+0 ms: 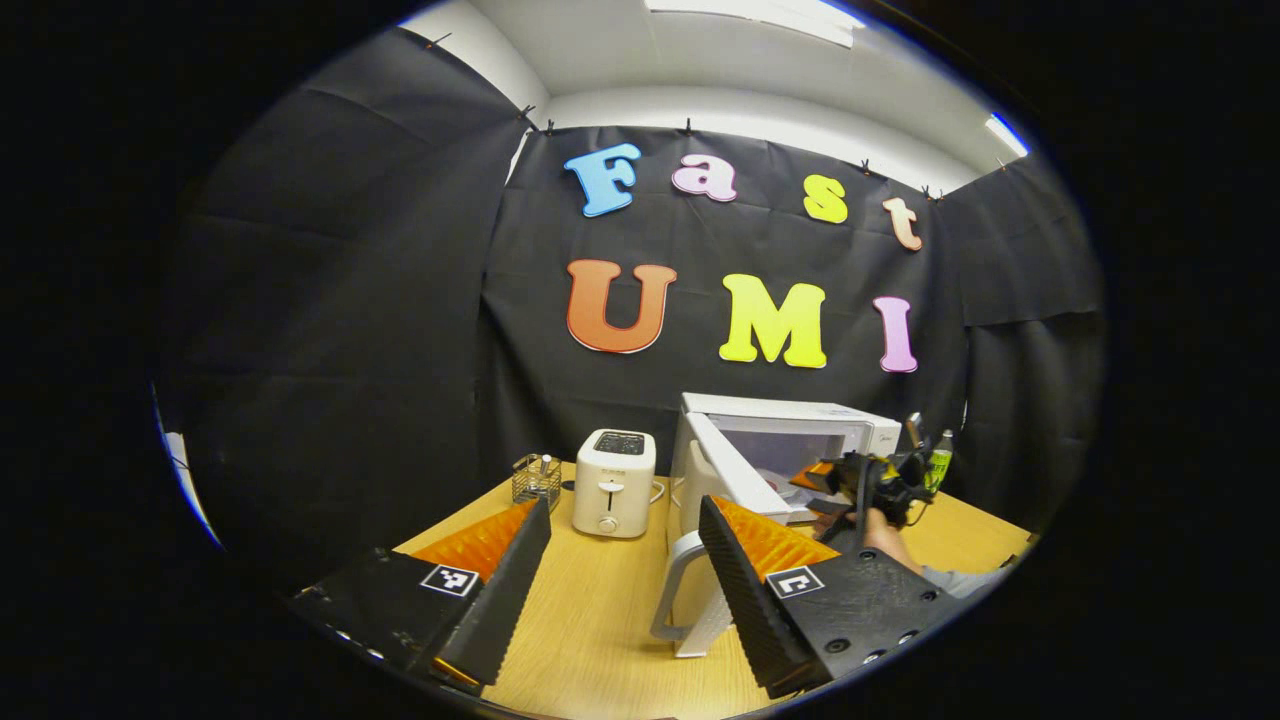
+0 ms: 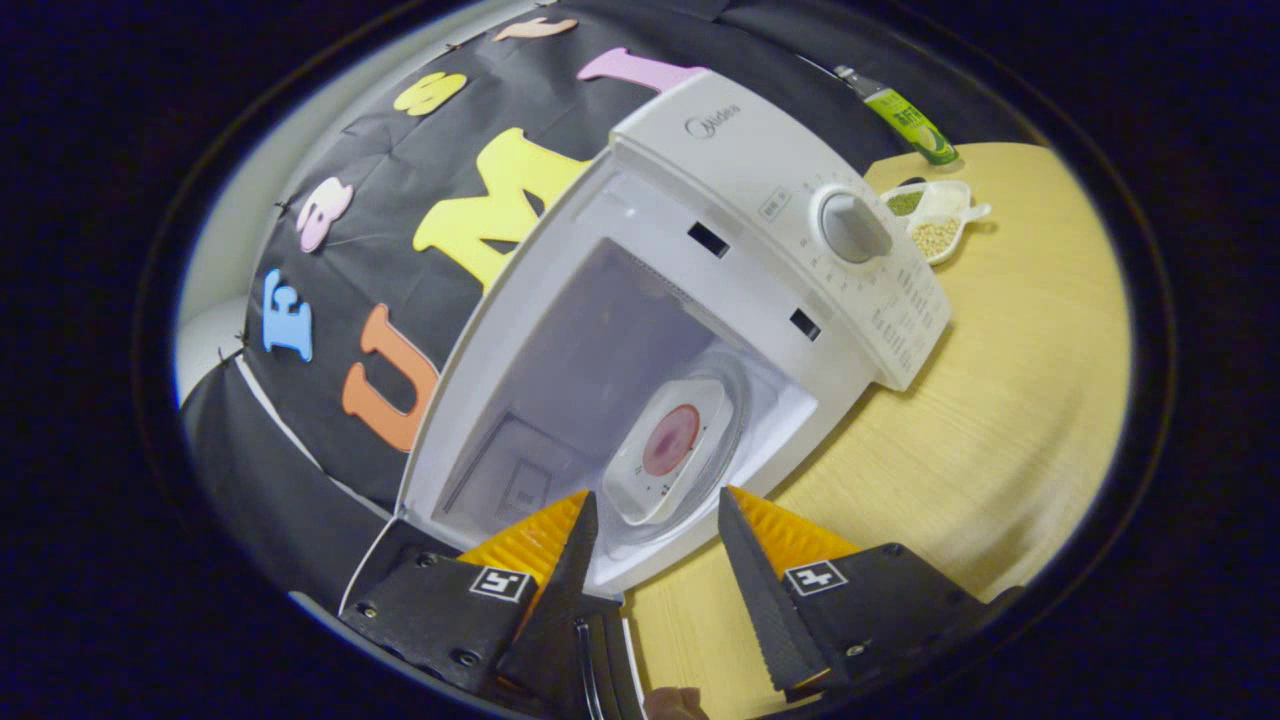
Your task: Open the microwave oven with the left hand, put the food in, and close the microwave oven.
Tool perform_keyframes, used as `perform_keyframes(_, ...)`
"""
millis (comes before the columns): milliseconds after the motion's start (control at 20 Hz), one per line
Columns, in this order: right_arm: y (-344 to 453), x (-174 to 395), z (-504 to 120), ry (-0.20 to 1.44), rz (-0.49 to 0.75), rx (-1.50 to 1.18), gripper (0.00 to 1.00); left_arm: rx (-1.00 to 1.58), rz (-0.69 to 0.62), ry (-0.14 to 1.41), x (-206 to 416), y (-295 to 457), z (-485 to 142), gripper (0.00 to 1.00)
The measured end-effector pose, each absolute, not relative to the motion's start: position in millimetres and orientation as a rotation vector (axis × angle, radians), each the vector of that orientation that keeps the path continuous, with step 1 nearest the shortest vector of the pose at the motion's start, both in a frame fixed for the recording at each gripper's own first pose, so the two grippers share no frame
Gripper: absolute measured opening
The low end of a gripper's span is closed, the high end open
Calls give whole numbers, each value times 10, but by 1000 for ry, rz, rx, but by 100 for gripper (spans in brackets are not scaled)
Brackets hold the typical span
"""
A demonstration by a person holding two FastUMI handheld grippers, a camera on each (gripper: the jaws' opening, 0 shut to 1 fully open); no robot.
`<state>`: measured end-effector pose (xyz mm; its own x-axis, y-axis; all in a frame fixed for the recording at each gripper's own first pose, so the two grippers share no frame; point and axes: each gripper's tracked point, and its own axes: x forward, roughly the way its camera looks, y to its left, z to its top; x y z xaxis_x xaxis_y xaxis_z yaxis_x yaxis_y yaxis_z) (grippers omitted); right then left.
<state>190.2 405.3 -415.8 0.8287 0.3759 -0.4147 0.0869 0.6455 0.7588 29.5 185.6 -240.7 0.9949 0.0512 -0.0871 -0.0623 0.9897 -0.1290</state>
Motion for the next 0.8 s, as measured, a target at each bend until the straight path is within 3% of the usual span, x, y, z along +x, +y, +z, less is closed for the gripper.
perform_keyframes(50, 3937, 1782, -4043, 566, 196, 828, 84, -131, 60, 82, 317, 1890, -2435, 85)
perform_keyframes(100, 3788, 1667, -3910, 534, 208, 786, 75, -133, 44, 72, 336, 1886, -2442, 63)
perform_keyframes(150, 3637, 1560, -3766, 499, 221, 748, 90, -130, 33, 69, 359, 1888, -2472, 56)
perform_keyframes(200, 3483, 1450, -3633, 469, 233, 714, 91, -125, 26, 59, 407, 1920, -2513, 54)
perform_keyframes(250, 3327, 1368, -3510, 437, 244, 680, 92, -129, 24, 64, 453, 1951, -2581, 34)
perform_keyframes(300, 3147, 1280, -3380, 401, 243, 652, 94, -132, 13, 75, 470, 1954, -2660, 23)
perform_keyframes(350, 2962, 1208, -3247, 364, 231, 629, 89, -139, -15, 79, 509, 1926, -2738, 0)
perform_keyframes(400, 2785, 1108, -3112, 335, 227, 601, 100, -145, -54, 80, 547, 1837, -2784, 8)
perform_keyframes(450, 2637, 1025, -3005, 312, 223, 574, 100, -146, -75, 75, 571, 1831, -2843, 8)
perform_keyframes(500, 2522, 929, -2896, 296, 229, 551, 90, -144, -87, 89, 614, 1815, -2916, 0)
perform_keyframes(550, 2416, 855, -2798, 278, 230, 530, 90, -138, -110, 108, 670, 1760, -3022, 3)
perform_keyframes(600, 2303, 774, -2698, 266, 237, 508, 100, -123, -112, 110, 695, 1756, -3084, 2)
perform_keyframes(800, 1845, 454, -2289, 201, 242, 422, 100, -107, -159, 134, 776, 1612, -3299, 0)
